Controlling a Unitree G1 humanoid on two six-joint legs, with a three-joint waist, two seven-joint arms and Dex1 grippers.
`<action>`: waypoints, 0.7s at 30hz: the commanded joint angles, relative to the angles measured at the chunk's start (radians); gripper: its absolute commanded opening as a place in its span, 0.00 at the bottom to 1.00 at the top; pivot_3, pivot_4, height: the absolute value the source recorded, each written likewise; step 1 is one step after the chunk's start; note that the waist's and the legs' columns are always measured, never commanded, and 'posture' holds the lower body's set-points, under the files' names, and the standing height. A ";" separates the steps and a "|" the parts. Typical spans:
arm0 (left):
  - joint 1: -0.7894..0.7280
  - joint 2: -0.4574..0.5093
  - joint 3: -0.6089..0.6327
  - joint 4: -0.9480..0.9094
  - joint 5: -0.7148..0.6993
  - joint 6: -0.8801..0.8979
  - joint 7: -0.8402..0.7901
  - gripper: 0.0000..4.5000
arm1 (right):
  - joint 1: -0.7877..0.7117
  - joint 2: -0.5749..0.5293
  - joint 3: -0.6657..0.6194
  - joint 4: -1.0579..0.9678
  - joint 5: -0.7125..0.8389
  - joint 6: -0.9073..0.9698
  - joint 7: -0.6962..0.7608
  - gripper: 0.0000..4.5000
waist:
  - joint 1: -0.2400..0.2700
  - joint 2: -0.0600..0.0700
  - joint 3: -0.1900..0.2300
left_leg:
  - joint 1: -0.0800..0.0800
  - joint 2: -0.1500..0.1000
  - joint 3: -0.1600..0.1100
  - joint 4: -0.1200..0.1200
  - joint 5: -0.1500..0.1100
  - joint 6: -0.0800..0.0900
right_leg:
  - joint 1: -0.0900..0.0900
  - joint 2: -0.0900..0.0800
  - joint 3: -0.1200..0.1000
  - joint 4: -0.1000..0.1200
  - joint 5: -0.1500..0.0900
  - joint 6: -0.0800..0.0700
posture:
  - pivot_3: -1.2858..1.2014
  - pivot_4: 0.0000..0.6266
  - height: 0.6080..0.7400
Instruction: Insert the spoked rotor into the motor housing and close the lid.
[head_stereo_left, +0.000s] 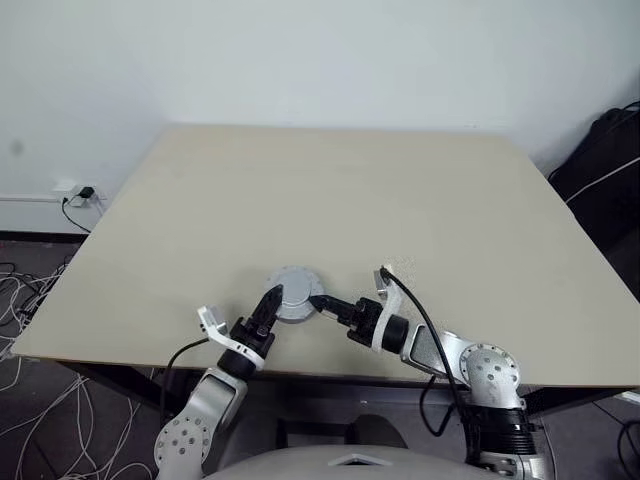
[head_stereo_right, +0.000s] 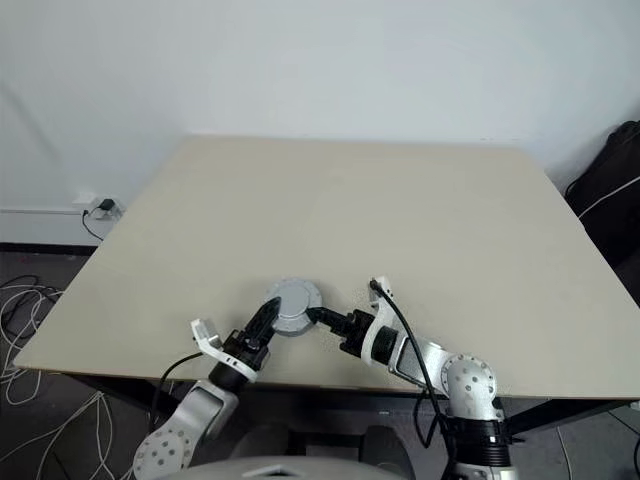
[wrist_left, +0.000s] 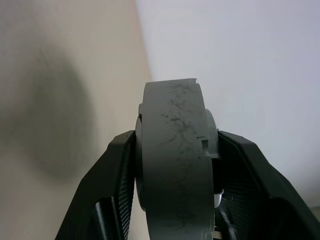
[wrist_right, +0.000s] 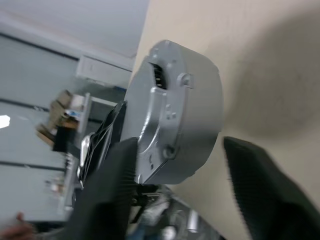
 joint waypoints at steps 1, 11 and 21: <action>-0.042 -0.085 -0.023 -0.059 -0.011 -0.021 0.002 0.47 | -0.013 -0.018 0.020 -0.045 -0.047 -0.033 0.048 0.92 | 0.001 0.000 0.000 | 0.000 0.000 0.000 0.000 0.000 0.000 | 0.000 0.000 0.000 0.000 0.000 0.000 | 0.52 0.00 1.00; -0.095 -0.072 0.027 -0.106 -0.050 -0.071 0.131 0.47 | 0.029 -0.102 0.085 -0.124 -0.266 -0.153 0.141 1.00 | 0.011 0.000 0.000 | 0.000 0.000 0.000 0.001 0.000 0.000 | 0.000 -0.004 0.000 0.000 0.001 0.000 | 0.52 0.00 1.00; -0.414 -0.011 0.213 0.214 0.061 -0.210 0.183 0.47 | 0.085 -0.210 0.342 -0.107 -0.828 -0.658 0.248 1.00 | 0.014 -0.003 -0.002 | 0.002 -0.001 0.000 0.006 0.001 0.001 | 0.005 0.003 0.000 -0.001 0.004 0.003 | 0.52 0.00 1.00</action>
